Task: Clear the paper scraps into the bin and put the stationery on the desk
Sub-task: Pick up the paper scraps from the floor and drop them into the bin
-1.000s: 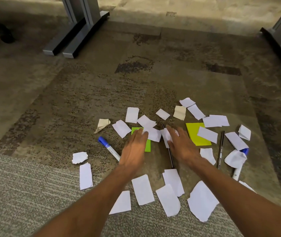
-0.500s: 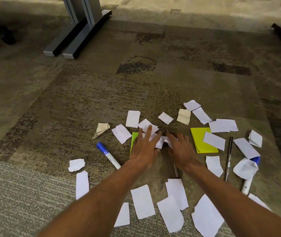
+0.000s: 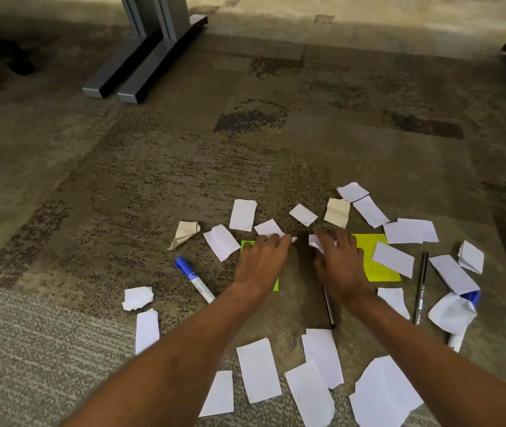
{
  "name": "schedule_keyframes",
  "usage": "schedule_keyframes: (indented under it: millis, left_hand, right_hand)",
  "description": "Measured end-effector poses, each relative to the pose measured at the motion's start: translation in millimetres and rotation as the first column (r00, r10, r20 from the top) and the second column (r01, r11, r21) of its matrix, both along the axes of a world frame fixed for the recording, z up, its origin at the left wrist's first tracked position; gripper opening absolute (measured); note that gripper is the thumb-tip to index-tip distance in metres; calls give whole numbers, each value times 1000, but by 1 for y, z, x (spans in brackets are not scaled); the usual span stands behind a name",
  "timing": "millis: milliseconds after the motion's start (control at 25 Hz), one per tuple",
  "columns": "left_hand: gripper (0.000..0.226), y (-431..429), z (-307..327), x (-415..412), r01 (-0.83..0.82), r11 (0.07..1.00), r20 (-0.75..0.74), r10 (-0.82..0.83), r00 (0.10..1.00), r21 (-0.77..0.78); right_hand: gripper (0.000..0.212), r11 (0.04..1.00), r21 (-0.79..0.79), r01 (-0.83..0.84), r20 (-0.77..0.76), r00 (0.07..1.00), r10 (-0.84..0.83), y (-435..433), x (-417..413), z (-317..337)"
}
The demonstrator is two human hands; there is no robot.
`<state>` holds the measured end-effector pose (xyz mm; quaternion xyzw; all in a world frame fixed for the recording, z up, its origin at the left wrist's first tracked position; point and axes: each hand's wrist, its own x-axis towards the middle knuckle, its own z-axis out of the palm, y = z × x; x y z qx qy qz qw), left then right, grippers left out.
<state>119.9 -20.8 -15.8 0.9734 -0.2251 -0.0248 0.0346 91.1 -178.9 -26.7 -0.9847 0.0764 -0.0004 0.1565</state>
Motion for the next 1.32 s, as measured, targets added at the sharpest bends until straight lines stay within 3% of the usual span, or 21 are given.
schedule_keyframes:
  millis: [120, 240, 320, 520, 640, 760, 1000, 1120, 1200, 1240, 1320]
  left_hand:
    - [26, 16, 15, 8, 70, 997, 196, -66, 978, -13]
    - [23, 46, 24, 27, 65, 998, 280, -63, 958, 1]
    - [34, 65, 24, 35, -13, 999, 234, 5, 972, 33]
    - [54, 75, -9, 17, -122, 988, -140, 134, 981, 94]
    - [51, 76, -15, 26, -186, 982, -151, 187, 971, 17]
    - [50, 80, -16, 34, -197, 979, -124, 202, 972, 55]
    - [52, 71, -8, 34, -84, 985, -27, 89, 996, 152]
    - [50, 83, 2, 45, -132, 990, -56, 129, 990, -54]
    - [49, 101, 12, 54, -224, 896, -146, 181, 973, -383]
    - [49, 111, 16, 58, -309, 771, -225, 219, 949, -556]
    - [48, 134, 22, 65, -554, 359, -468, 302, 831, -751]
  right_hand:
    - [46, 999, 2, 32, 49, 998, -32, 3, 22, 6]
    - [45, 999, -34, 16, 74, 997, -14, 9, 45, 7]
    - [42, 998, -66, -6, 60, 998, 10, 15, 60, 5]
    - [51, 997, -5, -77, -98, 992, 76, 26, 85, -2]
    - [53, 990, 20, -139, -129, 982, 140, 24, 91, -8]
    - [55, 987, 2, -159, -139, 978, 158, 22, 92, -10]
    - [46, 941, -221, -254, -182, 959, 217, 30, 84, 2]
    - [36, 965, -138, -225, -168, 965, 201, 28, 88, 12]
    - [32, 988, -11, -152, -120, 981, 150, 30, 94, 15]
    - [31, 991, 66, -121, -93, 988, 126, 33, 97, 15]
    - [30, 973, 201, -112, -36, 992, 122, 46, 105, 15]
